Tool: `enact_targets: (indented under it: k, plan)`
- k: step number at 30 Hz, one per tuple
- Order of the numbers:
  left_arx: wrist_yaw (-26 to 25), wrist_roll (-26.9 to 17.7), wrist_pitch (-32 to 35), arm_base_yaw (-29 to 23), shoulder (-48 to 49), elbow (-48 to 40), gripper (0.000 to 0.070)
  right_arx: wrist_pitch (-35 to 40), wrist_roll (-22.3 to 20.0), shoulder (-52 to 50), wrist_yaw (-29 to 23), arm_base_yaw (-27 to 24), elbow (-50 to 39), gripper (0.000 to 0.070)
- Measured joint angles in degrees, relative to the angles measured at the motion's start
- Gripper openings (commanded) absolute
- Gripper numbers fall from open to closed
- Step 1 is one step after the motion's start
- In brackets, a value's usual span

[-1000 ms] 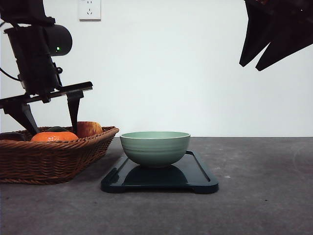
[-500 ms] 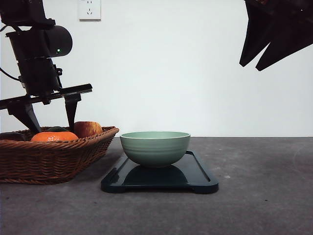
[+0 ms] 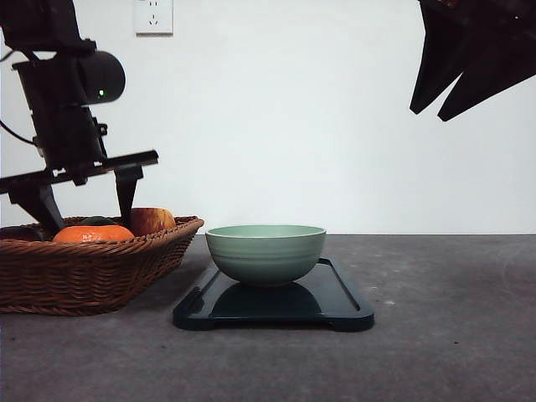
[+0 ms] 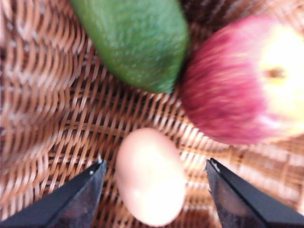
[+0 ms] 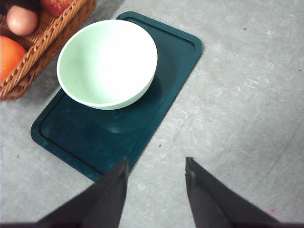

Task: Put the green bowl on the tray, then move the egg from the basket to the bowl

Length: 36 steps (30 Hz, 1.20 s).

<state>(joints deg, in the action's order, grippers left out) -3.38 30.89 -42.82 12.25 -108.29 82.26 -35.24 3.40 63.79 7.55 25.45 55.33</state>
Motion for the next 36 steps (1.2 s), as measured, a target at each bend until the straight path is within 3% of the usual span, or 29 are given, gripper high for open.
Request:
enact_targets:
  k: [36]
  plan:
    - [0.02,-1.46,2.13,-0.74,-2.03,0.0,0.0431,0.0,0.0,0.0,-0.02,0.0,0.0,0.0238]
